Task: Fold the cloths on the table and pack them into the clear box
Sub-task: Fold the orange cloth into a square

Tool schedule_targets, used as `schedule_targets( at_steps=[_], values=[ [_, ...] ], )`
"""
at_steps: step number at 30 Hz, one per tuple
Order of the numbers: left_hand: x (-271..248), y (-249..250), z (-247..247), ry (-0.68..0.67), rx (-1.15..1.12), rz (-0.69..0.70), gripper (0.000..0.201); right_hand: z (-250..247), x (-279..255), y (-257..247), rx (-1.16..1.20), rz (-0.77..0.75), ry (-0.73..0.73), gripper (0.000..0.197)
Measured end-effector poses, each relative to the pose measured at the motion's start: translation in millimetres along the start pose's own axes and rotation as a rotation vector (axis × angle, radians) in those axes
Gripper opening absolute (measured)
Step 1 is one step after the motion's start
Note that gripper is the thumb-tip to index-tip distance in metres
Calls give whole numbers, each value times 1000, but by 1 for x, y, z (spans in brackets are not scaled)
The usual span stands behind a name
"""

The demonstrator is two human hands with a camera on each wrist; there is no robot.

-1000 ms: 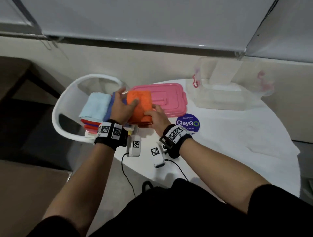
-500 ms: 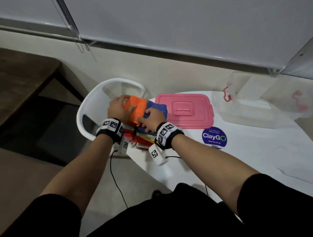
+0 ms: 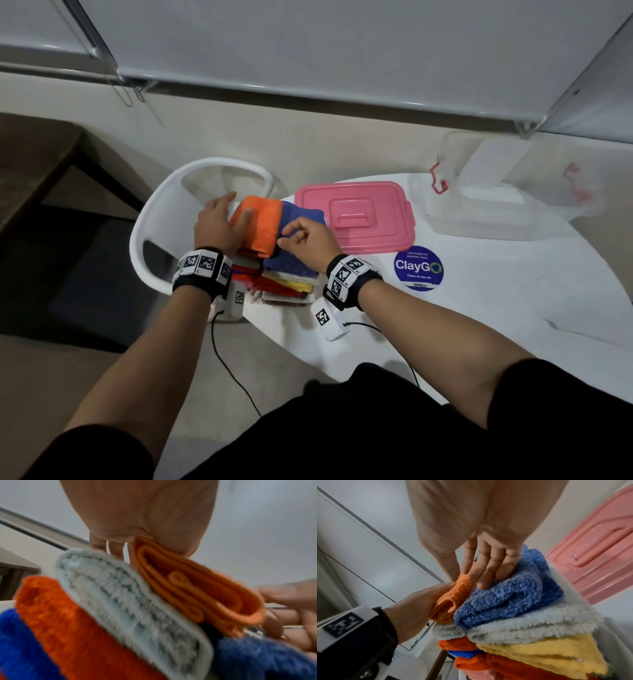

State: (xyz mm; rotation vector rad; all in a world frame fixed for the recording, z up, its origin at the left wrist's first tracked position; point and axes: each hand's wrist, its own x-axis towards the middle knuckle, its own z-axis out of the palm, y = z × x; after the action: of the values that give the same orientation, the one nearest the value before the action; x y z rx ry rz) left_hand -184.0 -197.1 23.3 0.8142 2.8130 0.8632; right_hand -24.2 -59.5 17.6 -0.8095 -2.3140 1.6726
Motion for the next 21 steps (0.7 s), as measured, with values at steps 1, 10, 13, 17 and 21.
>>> schedule_targets(
  at_steps=[1,10,13,17,21],
  values=[
    [0,5,-3,28,-3,3,54,-4,-1,2,18,-10,51,13],
    [-36,93,24,212,106,405,24,-53,-20,59,43,119,240,20],
    [-68,125,60,105,94,515,15,-76,-36,82,17,117,271,25],
    [-107,155,115,-88,31,523,14,-121,-64,123,-50,240,325,18],
    [-134,178,175,-367,48,467,21,-174,-103,181,-143,419,370,26]
  ],
)
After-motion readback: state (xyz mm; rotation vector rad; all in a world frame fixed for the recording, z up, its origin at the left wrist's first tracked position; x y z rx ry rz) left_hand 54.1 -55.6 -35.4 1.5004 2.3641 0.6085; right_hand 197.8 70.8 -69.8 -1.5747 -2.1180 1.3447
